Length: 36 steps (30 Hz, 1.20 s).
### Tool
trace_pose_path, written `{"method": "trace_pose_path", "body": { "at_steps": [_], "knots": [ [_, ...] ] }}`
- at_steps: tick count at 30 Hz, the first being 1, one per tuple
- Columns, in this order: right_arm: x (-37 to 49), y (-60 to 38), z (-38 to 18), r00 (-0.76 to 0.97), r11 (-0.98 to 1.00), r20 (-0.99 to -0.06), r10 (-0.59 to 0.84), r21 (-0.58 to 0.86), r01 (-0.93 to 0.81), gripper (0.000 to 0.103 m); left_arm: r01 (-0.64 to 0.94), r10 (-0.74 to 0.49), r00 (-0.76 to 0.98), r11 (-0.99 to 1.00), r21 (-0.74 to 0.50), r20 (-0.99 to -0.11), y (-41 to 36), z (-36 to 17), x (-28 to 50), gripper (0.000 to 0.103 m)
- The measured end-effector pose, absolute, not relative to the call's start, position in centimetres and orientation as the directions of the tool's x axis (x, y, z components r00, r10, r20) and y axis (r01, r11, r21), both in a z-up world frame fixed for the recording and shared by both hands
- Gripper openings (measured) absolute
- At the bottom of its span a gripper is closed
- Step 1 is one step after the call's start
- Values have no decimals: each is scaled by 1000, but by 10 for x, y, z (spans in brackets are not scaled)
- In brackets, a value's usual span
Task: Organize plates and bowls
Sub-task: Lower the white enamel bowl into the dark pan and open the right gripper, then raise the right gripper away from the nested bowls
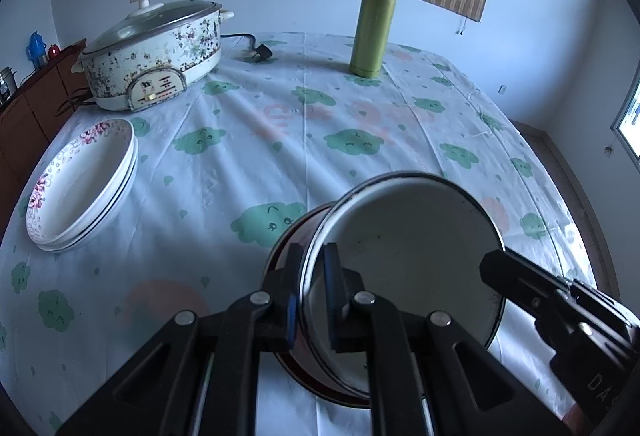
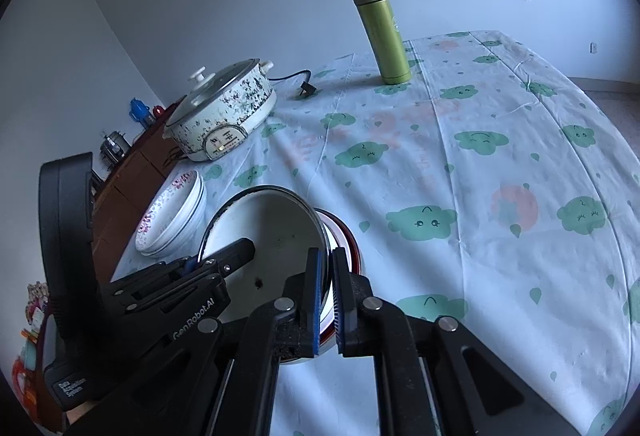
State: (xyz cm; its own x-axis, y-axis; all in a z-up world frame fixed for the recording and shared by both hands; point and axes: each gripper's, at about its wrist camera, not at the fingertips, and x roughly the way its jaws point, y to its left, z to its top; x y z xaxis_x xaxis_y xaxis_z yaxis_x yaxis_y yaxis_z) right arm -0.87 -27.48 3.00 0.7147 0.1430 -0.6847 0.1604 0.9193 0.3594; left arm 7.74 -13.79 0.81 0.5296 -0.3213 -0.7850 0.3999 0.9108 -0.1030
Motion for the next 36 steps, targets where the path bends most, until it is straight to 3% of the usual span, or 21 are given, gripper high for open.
{"method": "trace_pose_path", "body": {
  "at_steps": [20, 32, 36],
  "knots": [
    [13, -262, 22, 612, 965, -787, 79, 215, 152, 7, 378, -277, 557, 924, -59, -783, -135, 16, 71, 9],
    [22, -257, 22, 601, 977, -799, 25, 148, 156, 8, 341, -241, 635, 940, -15, -734, -122, 29, 72, 43],
    [21, -262, 20, 631, 968, -775, 33, 182, 173, 9, 334, -231, 650, 943, -1, -724, -120, 29, 72, 48]
  ]
}}
